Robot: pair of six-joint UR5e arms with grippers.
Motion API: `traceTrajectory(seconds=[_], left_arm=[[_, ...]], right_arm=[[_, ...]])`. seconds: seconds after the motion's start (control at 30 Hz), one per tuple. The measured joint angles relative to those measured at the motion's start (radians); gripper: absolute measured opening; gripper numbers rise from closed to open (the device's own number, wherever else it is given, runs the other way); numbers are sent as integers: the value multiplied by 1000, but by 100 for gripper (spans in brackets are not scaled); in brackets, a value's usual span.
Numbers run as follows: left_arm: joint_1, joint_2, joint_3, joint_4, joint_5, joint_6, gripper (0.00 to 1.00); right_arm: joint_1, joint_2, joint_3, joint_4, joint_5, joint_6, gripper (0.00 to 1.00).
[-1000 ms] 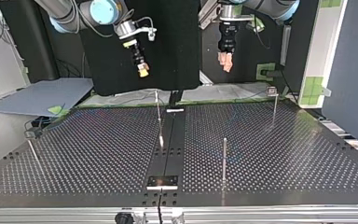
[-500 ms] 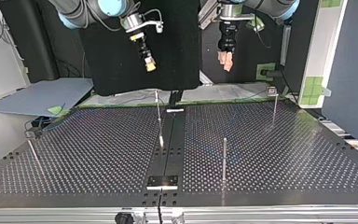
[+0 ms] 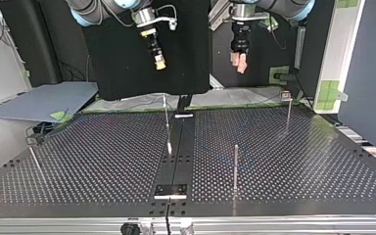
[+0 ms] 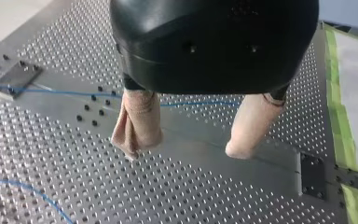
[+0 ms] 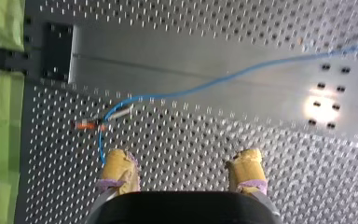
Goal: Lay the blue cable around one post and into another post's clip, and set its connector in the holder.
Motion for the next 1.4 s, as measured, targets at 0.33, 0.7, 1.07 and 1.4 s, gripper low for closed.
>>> traceTrajectory(seconds=[0.33,0.7,1.07,1.4], left_arm=[[-4,0,-9,-20,-9,-30,100],[-1,0,-10,-24,26,-89,100],[-5,1,-13,-32,27,-100,100],[-14,1,-21,-31,27,-93,100]], right_arm=[[9,6,4,-17,52,18,100],[25,52,22,-69,53,39,100],[26,56,22,-72,53,64,100],[26,56,22,-67,52,59,100]])
